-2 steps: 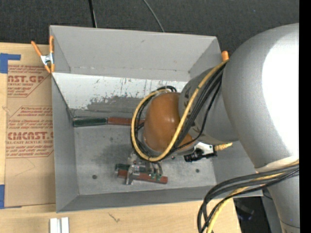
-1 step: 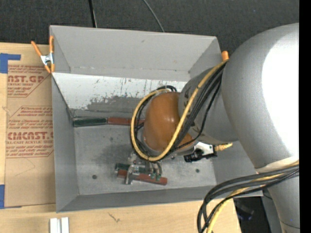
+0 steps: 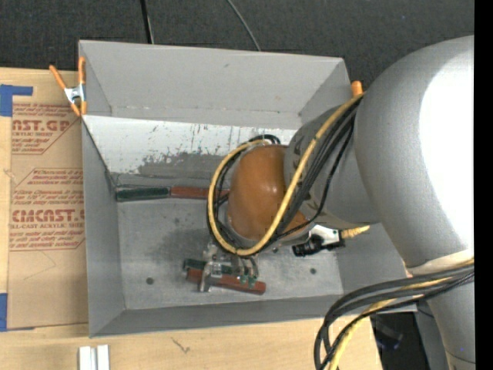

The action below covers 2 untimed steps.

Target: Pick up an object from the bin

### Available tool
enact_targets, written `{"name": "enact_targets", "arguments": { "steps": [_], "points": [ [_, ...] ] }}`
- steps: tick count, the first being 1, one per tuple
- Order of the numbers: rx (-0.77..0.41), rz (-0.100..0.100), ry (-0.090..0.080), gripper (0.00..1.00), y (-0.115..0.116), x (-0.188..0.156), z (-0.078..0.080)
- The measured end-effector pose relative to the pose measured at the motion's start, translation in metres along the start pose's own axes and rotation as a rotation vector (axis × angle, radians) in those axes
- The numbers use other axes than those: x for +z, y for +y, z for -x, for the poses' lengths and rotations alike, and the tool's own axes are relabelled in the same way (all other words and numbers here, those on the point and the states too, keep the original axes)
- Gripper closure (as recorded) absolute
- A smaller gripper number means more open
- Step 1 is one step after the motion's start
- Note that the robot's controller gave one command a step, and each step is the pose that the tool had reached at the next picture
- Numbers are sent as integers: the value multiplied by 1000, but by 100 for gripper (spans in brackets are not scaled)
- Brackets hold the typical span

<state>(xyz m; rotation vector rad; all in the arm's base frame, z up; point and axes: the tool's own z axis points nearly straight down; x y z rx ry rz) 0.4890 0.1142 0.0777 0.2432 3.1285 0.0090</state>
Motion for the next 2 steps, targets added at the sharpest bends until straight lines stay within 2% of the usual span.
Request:
{"name": "enact_targets", "arguments": {
  "steps": [2],
  "points": [
    [1,-5,6,100,-2,-24,-1]
  ]
}}
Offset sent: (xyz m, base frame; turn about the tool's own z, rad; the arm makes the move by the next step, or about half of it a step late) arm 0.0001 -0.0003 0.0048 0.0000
